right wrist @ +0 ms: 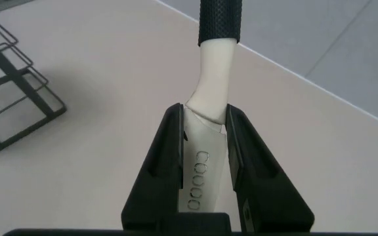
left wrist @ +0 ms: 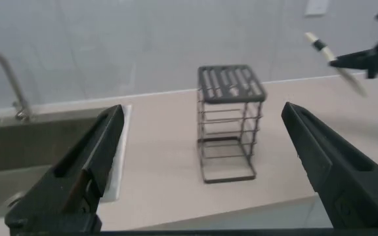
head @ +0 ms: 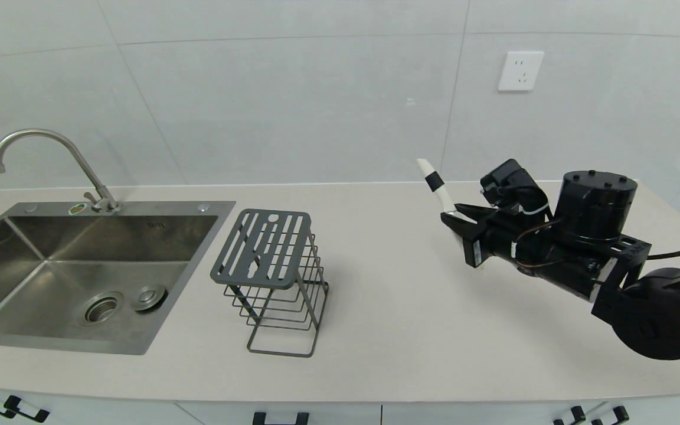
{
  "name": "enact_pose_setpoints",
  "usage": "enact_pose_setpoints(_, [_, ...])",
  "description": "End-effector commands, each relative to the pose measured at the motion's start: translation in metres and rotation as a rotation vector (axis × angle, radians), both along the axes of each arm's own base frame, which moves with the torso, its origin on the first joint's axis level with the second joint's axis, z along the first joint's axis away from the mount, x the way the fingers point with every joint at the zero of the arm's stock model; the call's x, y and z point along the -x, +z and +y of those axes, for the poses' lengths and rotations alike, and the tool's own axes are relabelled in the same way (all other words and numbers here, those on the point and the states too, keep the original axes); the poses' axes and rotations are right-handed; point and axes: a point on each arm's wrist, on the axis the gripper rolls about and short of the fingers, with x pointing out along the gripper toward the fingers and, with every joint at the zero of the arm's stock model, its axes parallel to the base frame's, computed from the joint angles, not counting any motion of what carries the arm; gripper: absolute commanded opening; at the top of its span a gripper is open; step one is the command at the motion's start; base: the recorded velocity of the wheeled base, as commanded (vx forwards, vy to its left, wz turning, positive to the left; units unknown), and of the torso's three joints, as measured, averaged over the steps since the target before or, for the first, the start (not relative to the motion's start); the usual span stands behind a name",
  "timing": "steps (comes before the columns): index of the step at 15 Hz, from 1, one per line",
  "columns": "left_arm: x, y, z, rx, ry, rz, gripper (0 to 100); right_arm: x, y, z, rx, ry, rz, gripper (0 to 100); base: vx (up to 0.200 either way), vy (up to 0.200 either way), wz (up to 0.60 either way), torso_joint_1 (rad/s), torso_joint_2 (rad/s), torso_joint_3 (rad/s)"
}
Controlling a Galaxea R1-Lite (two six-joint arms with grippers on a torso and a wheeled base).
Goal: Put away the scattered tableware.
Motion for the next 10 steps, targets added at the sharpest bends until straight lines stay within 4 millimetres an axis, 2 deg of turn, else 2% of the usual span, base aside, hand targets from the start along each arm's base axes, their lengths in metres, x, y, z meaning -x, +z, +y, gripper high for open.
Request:
enact_pose_setpoints(1, [-0.003, 0.056, -0.001, -0.028, -0.138, 0.019, 100, 0.016, 0.020, 0.006, 0.004, 0.054, -0.075, 0, 0.000, 0.000, 0.00, 0.000, 0.00, 0.000])
enact_pose_setpoints(2, [-0.010, 0.074, -0.001, -0.043, -0.201, 0.032, 100, 0.022, 0.024, 0.010, 0.011, 0.095, -0.095, 0, 0.000, 0.000, 0.00, 0.000, 0.00, 0.000])
enact_pose_setpoints(3, [-0.017, 0.084, -0.002, -0.060, -0.240, 0.047, 100, 0.027, 0.025, 0.012, 0.012, 0.121, -0.098, 0, 0.000, 0.000, 0.00, 0.000, 0.00, 0.000])
enact_pose_setpoints(4, [-0.037, 0.102, -0.005, -0.093, -0.332, 0.059, 100, 0.035, 0.025, 0.014, 0.021, 0.167, -0.110, 0, 0.000, 0.000, 0.00, 0.000, 0.00, 0.000])
enact_pose_setpoints(5, [-0.051, 0.107, -0.007, -0.113, -0.397, 0.049, 100, 0.038, 0.025, 0.013, 0.034, 0.187, -0.140, 0, 0.000, 0.000, 0.00, 0.000, 0.00, 0.000])
enact_pose_setpoints(8, [-0.078, 0.105, -0.012, -0.121, -0.443, 0.077, 100, 0.046, 0.020, 0.019, 0.058, 0.256, -0.177, 0, 0.000, 0.000, 0.00, 0.000, 0.00, 0.000])
enact_pose_setpoints(10, [-0.087, 0.101, -0.015, -0.127, -0.472, 0.088, 100, 0.051, 0.013, 0.028, 0.062, 0.289, -0.162, 0, 0.000, 0.000, 0.00, 0.000, 0.00, 0.000])
